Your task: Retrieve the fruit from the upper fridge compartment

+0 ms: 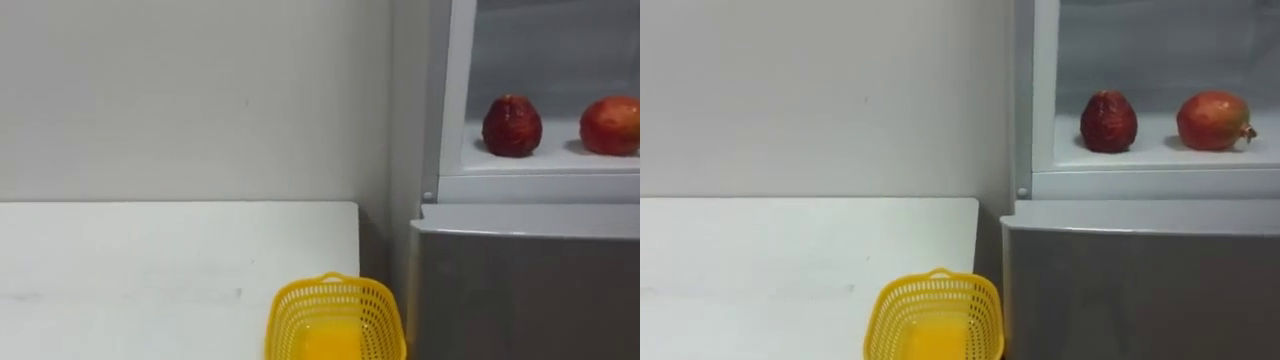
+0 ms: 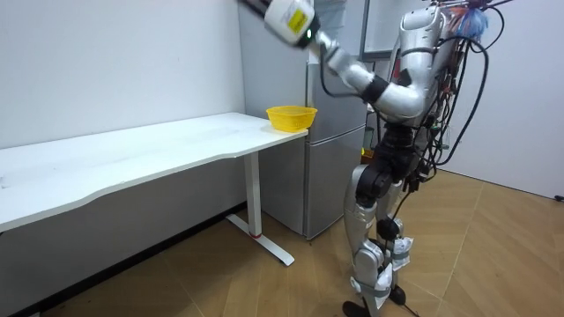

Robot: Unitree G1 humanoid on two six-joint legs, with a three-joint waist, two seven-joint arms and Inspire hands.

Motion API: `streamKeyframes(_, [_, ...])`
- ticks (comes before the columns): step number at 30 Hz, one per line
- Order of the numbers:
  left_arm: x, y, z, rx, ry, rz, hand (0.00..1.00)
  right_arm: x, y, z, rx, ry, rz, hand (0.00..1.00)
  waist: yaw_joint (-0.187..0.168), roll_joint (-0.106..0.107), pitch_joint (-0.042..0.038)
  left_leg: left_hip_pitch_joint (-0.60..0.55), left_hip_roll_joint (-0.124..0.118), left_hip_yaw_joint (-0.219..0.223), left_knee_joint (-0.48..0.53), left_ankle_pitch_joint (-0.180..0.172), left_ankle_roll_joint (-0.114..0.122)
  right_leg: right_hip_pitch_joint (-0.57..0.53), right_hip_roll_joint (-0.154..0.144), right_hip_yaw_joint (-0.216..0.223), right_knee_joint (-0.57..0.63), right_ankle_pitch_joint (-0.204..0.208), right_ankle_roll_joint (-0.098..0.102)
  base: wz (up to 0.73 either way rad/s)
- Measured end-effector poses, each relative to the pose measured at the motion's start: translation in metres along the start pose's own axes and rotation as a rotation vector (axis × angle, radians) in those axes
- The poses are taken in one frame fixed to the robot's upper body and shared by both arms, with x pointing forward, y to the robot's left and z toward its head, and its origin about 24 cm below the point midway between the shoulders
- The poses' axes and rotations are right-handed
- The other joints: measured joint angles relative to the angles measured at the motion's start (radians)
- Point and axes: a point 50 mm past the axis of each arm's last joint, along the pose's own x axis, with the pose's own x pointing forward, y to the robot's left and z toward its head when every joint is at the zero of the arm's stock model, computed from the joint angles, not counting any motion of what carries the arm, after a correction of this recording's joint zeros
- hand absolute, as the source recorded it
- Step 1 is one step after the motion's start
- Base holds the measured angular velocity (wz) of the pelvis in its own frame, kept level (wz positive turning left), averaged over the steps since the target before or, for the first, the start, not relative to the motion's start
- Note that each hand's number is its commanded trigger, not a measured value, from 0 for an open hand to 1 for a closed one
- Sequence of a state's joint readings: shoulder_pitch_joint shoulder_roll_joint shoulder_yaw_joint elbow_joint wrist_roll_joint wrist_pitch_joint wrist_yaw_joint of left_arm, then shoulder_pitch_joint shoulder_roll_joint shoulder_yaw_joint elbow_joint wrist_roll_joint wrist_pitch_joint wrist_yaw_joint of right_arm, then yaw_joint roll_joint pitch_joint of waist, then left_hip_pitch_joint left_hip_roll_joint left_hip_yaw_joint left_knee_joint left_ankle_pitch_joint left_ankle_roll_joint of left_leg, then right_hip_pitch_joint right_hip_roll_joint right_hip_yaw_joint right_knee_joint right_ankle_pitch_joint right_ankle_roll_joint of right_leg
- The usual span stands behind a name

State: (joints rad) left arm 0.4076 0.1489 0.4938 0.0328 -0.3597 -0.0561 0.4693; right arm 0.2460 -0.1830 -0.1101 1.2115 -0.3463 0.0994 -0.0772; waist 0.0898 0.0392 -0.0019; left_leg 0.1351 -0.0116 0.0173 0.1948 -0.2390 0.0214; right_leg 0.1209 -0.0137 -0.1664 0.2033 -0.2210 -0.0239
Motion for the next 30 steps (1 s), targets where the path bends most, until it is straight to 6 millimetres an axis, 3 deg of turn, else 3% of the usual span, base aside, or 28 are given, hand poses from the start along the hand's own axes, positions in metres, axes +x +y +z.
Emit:
streamKeyframes(1, [-0.001,0.003,-0.014,0.024,0.056,0.012,0.00,0.000,0.000,0.000,-0.001,0.000,0.002,0.00,0.000,0.000,-0.0001,0.001,0.000,0.002,-0.003,0.000,0.000,0.001,0.000,0.001,0.001,-0.001,0.000,-0.06])
streamKeyframes(3, [-0.012,0.013,-0.071,0.146,0.290,0.029,0.00,0.000,0.000,0.002,-0.005,-0.002,0.011,0.00,-0.009,-0.002,-0.0011,0.003,0.000,0.004,-0.007,0.000,0.000,0.001,-0.002,-0.002,-0.001,-0.001,0.000,-0.02])
streamKeyframes(9, [-0.066,0.029,-0.160,0.281,0.760,-0.039,0.00,-0.001,0.008,0.002,-0.008,0.012,0.073,0.00,-0.013,-0.019,-0.0053,0.015,0.001,0.010,-0.016,0.000,0.000,0.006,-0.001,0.013,-0.003,-0.002,0.000,-0.04])
streamKeyframes(12, [-0.085,0.039,-0.178,0.401,0.862,-0.107,0.00,-0.001,0.006,0.002,-0.014,0.014,0.072,0.00,-0.015,-0.017,-0.0037,0.027,0.009,0.028,-0.027,0.000,0.000,0.010,0.001,0.027,-0.001,-0.002,0.001,-0.14])
streamKeyframes(16, [-0.094,0.038,-0.186,0.532,0.902,-0.221,0.00,0.000,0.009,0.006,-0.003,0.007,0.088,0.00,-0.036,-0.015,-0.0022,0.032,0.009,0.033,-0.030,0.000,0.000,0.012,0.000,0.027,0.000,-0.003,0.001,-0.03])
streamKeyframes(20, [-0.096,0.020,-0.188,0.708,0.868,-0.392,0.00,0.000,0.010,0.011,-0.012,-0.003,0.090,0.00,-0.084,-0.014,-0.0015,0.030,0.009,0.036,-0.032,0.000,0.000,0.012,0.000,0.028,0.001,-0.004,0.001,0.00])
streamKeyframes(25, [-0.096,0.002,-0.189,0.760,0.846,-0.490,0.00,-0.001,0.014,0.012,0.019,-0.005,0.077,0.00,-0.104,-0.016,-0.0017,0.032,0.007,0.058,-0.035,0.000,0.000,0.003,0.014,0.050,0.003,-0.004,0.000,-0.11])
streamKeyframes(30, [-0.096,-0.002,-0.189,0.791,0.829,-0.520,0.00,-0.001,0.008,0.023,0.046,-0.046,0.008,0.00,-0.111,-0.025,-0.0013,0.028,0.012,0.090,-0.044,0.000,0.000,-0.027,0.017,0.085,0.016,-0.004,0.000,-0.22])
